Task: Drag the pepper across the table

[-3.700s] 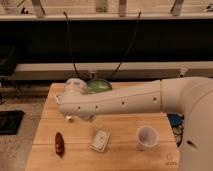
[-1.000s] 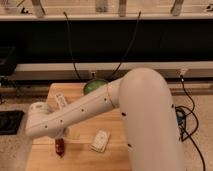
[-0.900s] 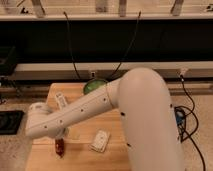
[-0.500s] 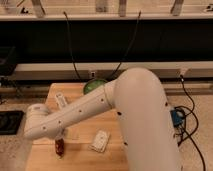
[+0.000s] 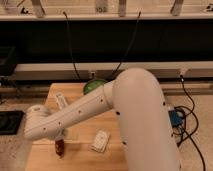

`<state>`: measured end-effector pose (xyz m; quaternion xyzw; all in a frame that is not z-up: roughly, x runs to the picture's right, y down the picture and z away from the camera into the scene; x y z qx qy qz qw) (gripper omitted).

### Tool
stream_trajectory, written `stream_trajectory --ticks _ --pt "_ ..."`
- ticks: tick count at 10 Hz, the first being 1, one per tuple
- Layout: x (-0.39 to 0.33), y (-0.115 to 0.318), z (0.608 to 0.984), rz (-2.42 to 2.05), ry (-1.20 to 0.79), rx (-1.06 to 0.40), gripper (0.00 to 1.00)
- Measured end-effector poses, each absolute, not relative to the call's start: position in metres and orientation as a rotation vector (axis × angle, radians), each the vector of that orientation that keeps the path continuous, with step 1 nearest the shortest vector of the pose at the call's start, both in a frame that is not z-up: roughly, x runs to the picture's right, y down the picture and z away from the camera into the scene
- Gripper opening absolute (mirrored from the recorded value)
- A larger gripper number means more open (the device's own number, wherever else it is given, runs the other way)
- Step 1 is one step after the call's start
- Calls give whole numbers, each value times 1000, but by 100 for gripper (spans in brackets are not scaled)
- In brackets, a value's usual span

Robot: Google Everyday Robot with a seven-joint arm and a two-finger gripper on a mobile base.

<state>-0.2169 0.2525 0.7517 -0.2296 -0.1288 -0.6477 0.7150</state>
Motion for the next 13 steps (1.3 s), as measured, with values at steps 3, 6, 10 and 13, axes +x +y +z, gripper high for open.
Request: stream_trajectory --ticks 3,6,10,13 --pt "-218 255 754 -1450 -290 -508 80" --pt "-219 256 756 -1462 -295 -505 80" --pt "-220 259 758 -1479 -303 -506 80" --pt "-221 259 760 -1491 -307 -507 80"
